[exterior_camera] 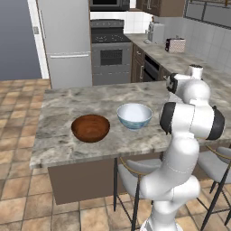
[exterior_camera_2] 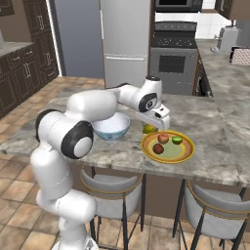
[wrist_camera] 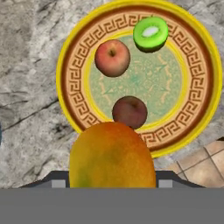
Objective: Take the fruits from the plate on the dining counter and place two fruits in each bowl.
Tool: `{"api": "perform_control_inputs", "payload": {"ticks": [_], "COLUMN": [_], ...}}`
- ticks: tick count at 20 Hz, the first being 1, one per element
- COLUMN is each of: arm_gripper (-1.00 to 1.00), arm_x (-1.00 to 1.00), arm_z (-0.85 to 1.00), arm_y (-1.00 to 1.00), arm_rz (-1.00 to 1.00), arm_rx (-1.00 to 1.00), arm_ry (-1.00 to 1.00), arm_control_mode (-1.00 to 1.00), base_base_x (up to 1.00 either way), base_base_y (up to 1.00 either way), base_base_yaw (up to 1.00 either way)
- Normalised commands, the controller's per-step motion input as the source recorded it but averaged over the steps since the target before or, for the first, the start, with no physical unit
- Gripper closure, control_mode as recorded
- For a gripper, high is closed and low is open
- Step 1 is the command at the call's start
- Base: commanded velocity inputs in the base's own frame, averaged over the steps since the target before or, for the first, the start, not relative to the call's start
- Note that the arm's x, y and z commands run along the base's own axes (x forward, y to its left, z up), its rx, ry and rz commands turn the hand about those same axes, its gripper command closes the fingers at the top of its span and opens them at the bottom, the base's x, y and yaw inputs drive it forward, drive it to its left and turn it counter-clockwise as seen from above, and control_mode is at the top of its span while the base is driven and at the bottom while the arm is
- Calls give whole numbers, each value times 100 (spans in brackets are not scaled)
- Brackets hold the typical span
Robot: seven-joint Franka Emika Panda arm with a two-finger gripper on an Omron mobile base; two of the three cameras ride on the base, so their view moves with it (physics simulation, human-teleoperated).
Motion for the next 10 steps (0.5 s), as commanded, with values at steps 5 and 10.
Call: {"api": "perform_control_inputs", "payload": {"ticks": [5, 10], "arm_gripper": [100, 100], "arm_x": [3, 5], "arm_z": [21, 9], "arm_y": [100, 99], "arm_rz": [3, 7], "arm_rx": [-1, 0], "arm_ry": [0, -1], "arm_control_mode": [-100, -100], "base_base_x": [0, 0], "base_base_y": [0, 0], "base_base_yaw": [0, 0]}}
